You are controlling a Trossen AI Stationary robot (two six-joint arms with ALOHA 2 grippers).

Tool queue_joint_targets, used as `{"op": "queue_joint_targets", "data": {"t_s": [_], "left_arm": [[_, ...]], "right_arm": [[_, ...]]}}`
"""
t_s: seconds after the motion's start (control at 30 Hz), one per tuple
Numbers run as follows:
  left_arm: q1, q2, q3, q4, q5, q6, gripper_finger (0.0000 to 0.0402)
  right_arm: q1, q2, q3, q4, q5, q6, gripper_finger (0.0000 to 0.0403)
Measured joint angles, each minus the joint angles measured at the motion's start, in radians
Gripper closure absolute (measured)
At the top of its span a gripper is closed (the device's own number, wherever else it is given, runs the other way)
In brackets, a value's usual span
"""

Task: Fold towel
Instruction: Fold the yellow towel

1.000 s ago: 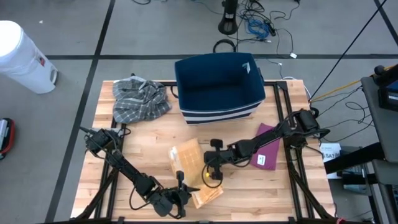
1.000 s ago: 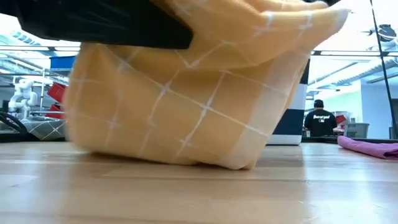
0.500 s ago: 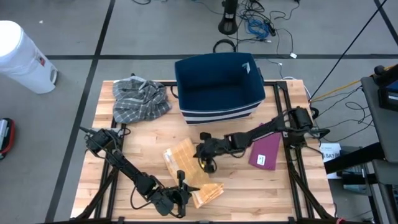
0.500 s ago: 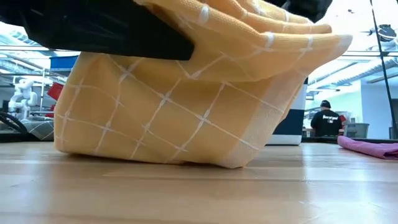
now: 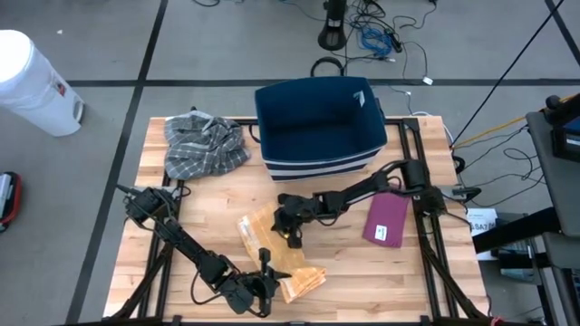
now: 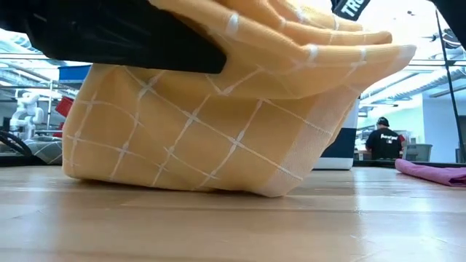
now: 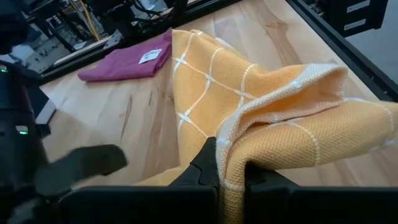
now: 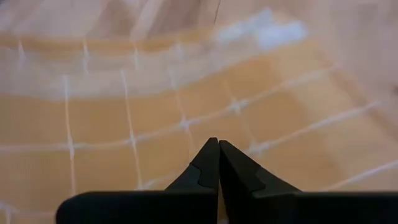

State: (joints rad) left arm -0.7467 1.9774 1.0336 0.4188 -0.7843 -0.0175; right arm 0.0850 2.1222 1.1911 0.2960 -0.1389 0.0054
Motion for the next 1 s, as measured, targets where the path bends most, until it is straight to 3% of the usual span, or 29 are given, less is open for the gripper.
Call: {"op": "queue_joint_targets", "data": {"t_s": [0.17,0.37,0.67,1.0], "left_arm": [[-0.003,0.000,0.000,-0.021,0.030,0.000,0.0397],[0.010,0.000,0.000,-0.047,0.147,-0.004,0.0373],[-0.006,0.000,0.000,-0.052,0.155,0.001,0.0301],[-0.033,0.000,0.000,-0.106,0.186,-0.004,0.0282]], "right_arm": [[-0.014,0.010,0.029,-0.140,0.000,0.002,0.0403],[-0.014,0.009,0.030,-0.158,0.006,0.015,0.0403],[-0.015,0.010,0.030,-0.197,0.001,0.032,0.0403],[-0.021,0.002,0.030,-0.313,0.062,0.104,0.0403]]}}
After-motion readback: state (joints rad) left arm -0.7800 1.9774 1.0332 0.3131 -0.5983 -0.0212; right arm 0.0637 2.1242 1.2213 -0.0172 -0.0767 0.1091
